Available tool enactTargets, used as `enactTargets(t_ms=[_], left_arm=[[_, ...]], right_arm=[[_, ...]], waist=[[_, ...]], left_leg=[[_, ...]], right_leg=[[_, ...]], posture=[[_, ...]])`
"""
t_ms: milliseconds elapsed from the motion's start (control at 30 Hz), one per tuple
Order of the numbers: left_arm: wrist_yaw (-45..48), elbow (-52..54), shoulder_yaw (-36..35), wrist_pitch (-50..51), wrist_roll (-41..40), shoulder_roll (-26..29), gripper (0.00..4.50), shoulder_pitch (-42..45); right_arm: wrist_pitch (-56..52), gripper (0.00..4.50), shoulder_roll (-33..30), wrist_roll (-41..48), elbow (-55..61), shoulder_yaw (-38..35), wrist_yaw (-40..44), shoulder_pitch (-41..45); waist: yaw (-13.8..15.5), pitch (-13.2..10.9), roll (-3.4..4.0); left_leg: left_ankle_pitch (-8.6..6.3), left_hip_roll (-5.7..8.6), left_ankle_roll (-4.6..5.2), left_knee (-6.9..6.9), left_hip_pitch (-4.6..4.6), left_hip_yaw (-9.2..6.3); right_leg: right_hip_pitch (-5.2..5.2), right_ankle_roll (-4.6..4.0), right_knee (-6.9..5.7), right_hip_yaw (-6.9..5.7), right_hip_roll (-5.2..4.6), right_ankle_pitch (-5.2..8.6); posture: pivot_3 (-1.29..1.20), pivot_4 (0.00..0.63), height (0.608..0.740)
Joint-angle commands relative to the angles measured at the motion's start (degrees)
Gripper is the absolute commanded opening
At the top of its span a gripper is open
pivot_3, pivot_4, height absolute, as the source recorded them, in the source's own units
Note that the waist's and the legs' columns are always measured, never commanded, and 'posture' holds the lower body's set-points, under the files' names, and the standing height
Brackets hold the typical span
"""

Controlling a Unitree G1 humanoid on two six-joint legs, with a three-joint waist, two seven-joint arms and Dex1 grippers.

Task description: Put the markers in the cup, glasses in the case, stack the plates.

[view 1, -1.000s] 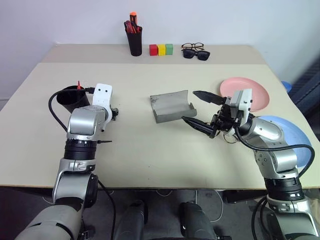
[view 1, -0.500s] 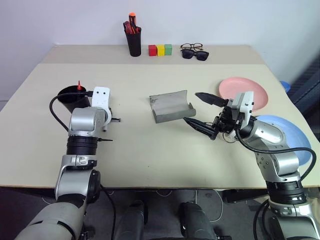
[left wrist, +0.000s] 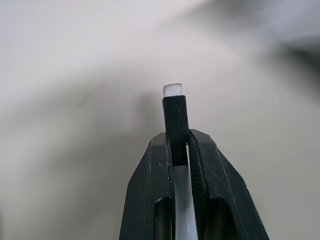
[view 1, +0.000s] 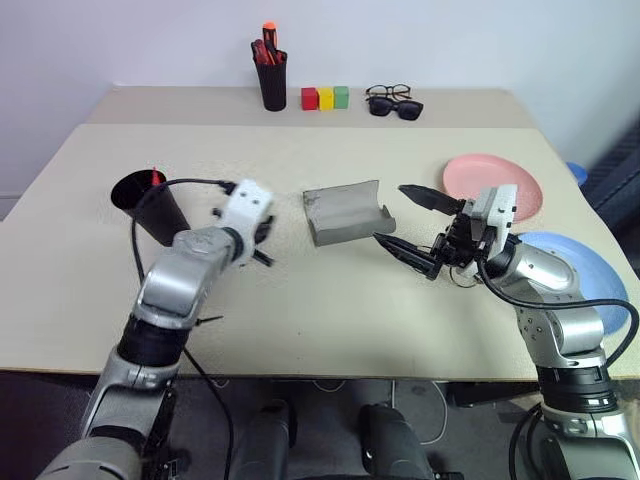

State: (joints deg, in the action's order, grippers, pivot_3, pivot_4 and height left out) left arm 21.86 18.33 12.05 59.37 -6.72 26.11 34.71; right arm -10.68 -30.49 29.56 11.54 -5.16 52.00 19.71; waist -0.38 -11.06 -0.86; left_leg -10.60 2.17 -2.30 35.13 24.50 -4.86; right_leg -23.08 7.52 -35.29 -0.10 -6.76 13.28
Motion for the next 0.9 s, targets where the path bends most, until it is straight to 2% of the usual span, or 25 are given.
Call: enactTargets(t_ms=[33,100,167,233,300,467,600,733,900], left_arm=[[0.2,5.4,1.7,-5.0,2.5,1.9,0.03,0.1],[-1.0,4.4,1.1,-6.8,3.5,1.4,0.03,0.7],[-4.0,3.6,0.3,-13.9,6.4,0.8,0.03,0.4],[-9.3,1.9,-1.6,-29.7,9.4,-1.4,0.03,-0.6],[-21.9,-2.3,-5.6,-47.8,13.9,-5.5,0.03,-1.4],[-37.4,-16.2,-11.9,-60.0,21.4,-6.6,0.03,-1.5],[-44.4,-26.9,-17.0,-66.3,22.8,-4.9,0.03,-0.1],[-47.3,-33.3,-19.3,-70.4,23.3,-3.2,0.03,0.4],[-48.5,-36.0,-20.0,-72.5,23.5,-3.3,0.03,0.4]], right_arm=[[1.3,4.5,-0.4,0.3,1.5,-1.7,-0.4,1.0],[1.4,4.5,-0.4,0.3,1.3,-1.7,-0.4,1.1],[1.6,4.5,-0.3,0.2,1.2,-1.8,-0.4,1.0],[1.9,4.5,-0.3,0.1,1.0,-1.8,-0.5,1.0],[2.2,4.5,-0.1,0.0,0.8,-1.7,-0.5,1.3],[2.7,4.5,1.0,0.5,-0.3,-1.2,-0.7,3.1],[2.1,4.5,2.5,1.8,-1.8,0.0,0.6,5.1],[1.4,4.5,4.6,2.9,-3.4,1.2,2.4,7.7],[2.1,4.5,5.3,2.5,-5.3,2.1,4.2,9.0]], waist=[[-0.1,0.0,0.0],[-0.4,0.0,0.01],[-0.4,0.0,0.01],[-0.3,0.0,0.01],[0.0,0.0,0.01],[0.2,0.0,0.06],[0.3,0.0,0.04],[0.0,0.0,0.04],[0.7,0.0,0.03]], left_leg=[[0.0,-0.01,0.0,0.0,-0.02,0.01],[0.0,-0.01,0.0,0.01,-0.06,0.01],[0.01,-0.02,0.02,0.01,-0.07,0.01],[0.02,-0.03,0.02,0.02,-0.05,0.0],[0.02,-0.02,0.03,0.01,-0.03,0.0],[0.02,0.0,0.04,-0.02,-0.05,0.05],[0.03,0.0,0.05,0.05,-0.06,0.04],[0.03,0.01,0.05,0.05,-0.06,0.04],[0.04,0.02,0.04,0.05,-0.05,0.04]], right_leg=[[0.01,-0.15,0.0,0.0,0.0,0.06],[0.01,-0.23,0.0,0.0,0.01,0.05],[0.0,-0.22,0.0,0.0,0.03,0.05],[-0.01,-0.23,0.02,0.0,0.03,0.05],[-0.01,-0.29,0.1,0.01,0.0,0.0],[-0.01,-0.06,0.1,0.04,0.02,-0.13],[0.0,-0.05,0.03,0.03,0.07,-0.14],[-0.01,0.0,0.0,0.02,0.07,-0.16],[0.0,0.08,-0.01,0.02,0.07,-0.17]], posture=[[0.0,0.15,0.739],[0.0,0.15,0.739],[0.0,0.15,0.739],[0.0,0.15,0.739],[0.0,0.15,0.739],[0.0,0.15,0.739],[0.0,0.15,0.739],[0.0,0.15,0.739],[0.0,0.15,0.739]])
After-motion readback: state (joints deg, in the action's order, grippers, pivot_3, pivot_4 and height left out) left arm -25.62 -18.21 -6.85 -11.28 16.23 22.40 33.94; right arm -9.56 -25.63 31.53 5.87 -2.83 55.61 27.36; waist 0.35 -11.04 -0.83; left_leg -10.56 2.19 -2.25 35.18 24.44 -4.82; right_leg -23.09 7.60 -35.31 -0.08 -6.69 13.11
